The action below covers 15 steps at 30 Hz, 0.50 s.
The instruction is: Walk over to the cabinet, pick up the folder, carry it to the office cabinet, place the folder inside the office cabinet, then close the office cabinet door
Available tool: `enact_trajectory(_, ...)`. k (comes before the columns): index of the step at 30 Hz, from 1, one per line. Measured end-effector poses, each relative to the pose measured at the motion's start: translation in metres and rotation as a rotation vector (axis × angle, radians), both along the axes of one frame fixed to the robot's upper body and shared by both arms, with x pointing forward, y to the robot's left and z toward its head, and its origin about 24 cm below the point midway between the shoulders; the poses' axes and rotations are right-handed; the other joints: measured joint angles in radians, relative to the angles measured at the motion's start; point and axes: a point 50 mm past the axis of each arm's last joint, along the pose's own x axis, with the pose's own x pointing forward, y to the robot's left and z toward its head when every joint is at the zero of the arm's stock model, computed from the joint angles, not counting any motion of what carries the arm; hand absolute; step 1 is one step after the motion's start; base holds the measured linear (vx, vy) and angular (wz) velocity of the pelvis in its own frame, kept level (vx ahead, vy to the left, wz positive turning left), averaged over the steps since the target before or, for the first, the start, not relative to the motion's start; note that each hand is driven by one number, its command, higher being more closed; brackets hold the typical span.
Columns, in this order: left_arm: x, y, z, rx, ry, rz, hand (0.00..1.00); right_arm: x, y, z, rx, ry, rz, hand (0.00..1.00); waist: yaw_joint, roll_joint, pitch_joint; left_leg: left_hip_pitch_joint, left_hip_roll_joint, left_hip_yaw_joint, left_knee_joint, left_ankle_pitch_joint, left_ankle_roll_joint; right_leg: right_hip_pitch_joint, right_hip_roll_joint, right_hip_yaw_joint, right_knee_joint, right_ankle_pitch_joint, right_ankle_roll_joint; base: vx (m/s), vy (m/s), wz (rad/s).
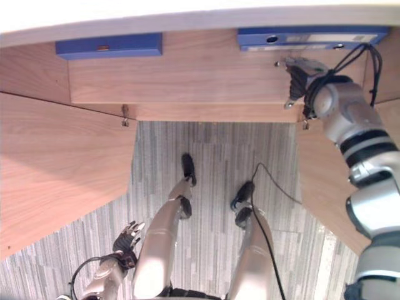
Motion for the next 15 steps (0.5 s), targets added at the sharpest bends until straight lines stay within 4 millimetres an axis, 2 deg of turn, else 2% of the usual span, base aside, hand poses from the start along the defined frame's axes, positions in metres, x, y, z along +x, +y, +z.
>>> enact_trajectory(5, 0.000, 0.000, 0.000, 0.000, 0.000, 0.000, 0.00, -0.001, 0.006, -0.014, -0.063, 0.031, 0.025, 0.00, 0.000, 0.000, 0.000, 0.029, 0.002, 0.005, 0.001, -0.001, -0.001, 0.026, 0.007, 0.005, -0.006, 0.002, -0.003, 0.03, -0.037, -0.04)
enact_trajectory(8, 0.000, 0.000, 0.000, 0.000, 0.004, -0.001, 0.00, -0.003, 0.013, -0.014, -0.075, 0.020, 0.053, 0.00, -0.004, 0.001, 0.000, 0.051, 0.015, 0.008, 0.001, -0.003, -0.003, 0.052, 0.021, 0.007, -0.024, 0.009, -0.007, 0.02, -0.052, -0.10)
enact_trajectory(10, 0.000, 0.000, 0.000, -0.001, 0.007, -0.002, 0.00, -0.006, 0.016, -0.025, -0.047, 0.028, 0.080, 0.00, -0.004, 0.001, 0.001, 0.080, 0.021, 0.009, 0.000, -0.005, -0.007, 0.086, 0.034, 0.006, -0.043, 0.014, -0.007, 0.03, -0.054, -0.09)
enact_trajectory(13, -0.001, 0.001, -0.002, -0.002, 0.015, 0.001, 0.00, -0.016, 0.016, -0.077, 0.098, 0.097, 0.097, 0.00, -0.008, 0.001, 0.002, 0.159, 0.035, 0.012, -0.012, -0.016, -0.015, 0.179, 0.062, 0.006, -0.099, 0.028, -0.004, 0.05, -0.046, -0.12)
enact_trajectory(15, -0.003, 0.003, -0.003, -0.003, 0.030, 0.010, 0.00, -0.029, 0.025, -0.145, 0.201, 0.219, 0.080, 0.00, -0.034, -0.004, 0.003, 0.233, 0.041, 0.019, -0.050, -0.017, -0.023, 0.260, 0.087, 0.006, -0.167, 0.040, 0.003, 0.06, -0.020, -0.14)
